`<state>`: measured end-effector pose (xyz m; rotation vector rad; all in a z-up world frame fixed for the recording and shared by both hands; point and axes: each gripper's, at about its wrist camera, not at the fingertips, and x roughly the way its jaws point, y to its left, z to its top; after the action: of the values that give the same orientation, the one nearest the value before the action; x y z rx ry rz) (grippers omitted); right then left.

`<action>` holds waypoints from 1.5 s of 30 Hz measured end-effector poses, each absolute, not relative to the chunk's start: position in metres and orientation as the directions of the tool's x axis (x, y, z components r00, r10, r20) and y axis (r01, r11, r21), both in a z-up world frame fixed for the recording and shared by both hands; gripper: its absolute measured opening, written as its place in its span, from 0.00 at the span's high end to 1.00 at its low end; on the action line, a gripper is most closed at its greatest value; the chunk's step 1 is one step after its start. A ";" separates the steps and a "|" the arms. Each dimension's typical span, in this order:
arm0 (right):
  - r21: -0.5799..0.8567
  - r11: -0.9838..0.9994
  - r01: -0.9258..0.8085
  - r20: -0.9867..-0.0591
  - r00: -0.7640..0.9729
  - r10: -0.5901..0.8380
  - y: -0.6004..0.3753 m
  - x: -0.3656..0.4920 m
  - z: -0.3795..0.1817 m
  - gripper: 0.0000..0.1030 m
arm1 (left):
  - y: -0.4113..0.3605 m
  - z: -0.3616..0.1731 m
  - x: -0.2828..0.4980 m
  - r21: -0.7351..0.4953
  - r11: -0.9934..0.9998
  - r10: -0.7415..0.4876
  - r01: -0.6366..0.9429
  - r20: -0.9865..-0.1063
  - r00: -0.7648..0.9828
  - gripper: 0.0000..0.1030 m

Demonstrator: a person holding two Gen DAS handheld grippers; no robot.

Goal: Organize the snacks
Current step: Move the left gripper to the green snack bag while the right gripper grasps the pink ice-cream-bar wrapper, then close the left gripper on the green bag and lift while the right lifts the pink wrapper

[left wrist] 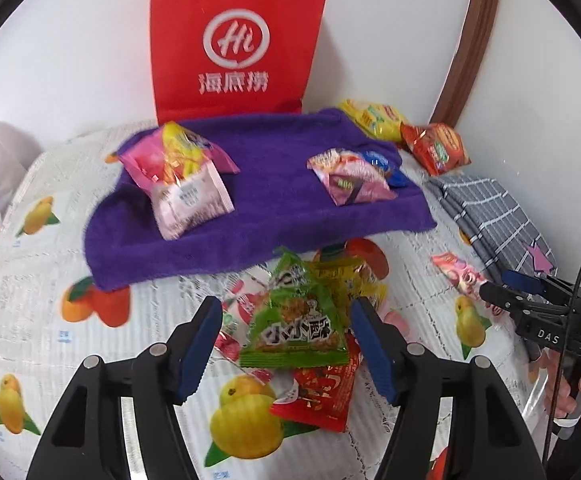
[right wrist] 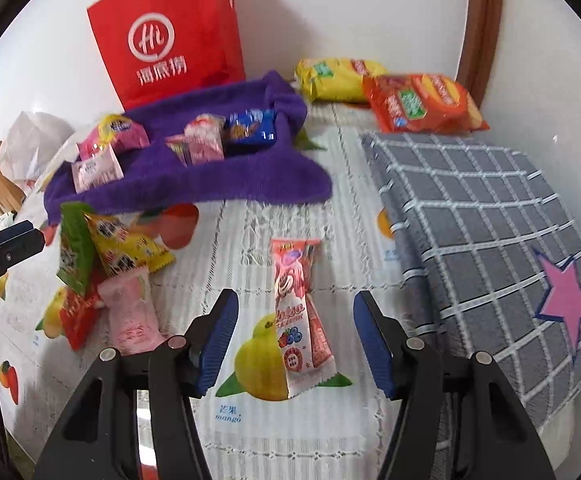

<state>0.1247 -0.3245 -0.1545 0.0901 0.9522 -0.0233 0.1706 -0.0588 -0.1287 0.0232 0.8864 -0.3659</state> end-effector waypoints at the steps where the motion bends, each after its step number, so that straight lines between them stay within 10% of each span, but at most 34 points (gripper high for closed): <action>1: 0.067 0.996 0.063 -0.818 0.575 0.018 -0.325 0.126 -0.159 0.42 | -0.061 -0.133 0.172 -0.127 0.938 -0.299 0.322 -0.767 0.568 0.37; 13: 0.084 0.995 0.046 -0.839 0.543 0.045 -0.325 0.147 -0.182 0.53 | -0.078 -0.162 0.197 -0.119 0.937 -0.284 0.328 -0.808 0.517 0.37; 21: 0.065 0.997 0.043 -0.846 0.533 0.032 -0.320 0.154 -0.187 0.77 | -0.081 -0.168 0.203 -0.096 0.940 -0.265 0.328 -0.812 0.520 0.42; 45: 0.079 0.997 -0.020 -0.746 0.662 0.072 -0.289 0.142 -0.090 0.77 | -0.043 -0.094 0.178 -0.090 0.939 -0.290 0.332 -0.728 0.621 0.72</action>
<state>0.1421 -0.2887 -0.0904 0.0655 0.8463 0.0524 0.1782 -0.0433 -0.0943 0.0554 0.8271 -0.3577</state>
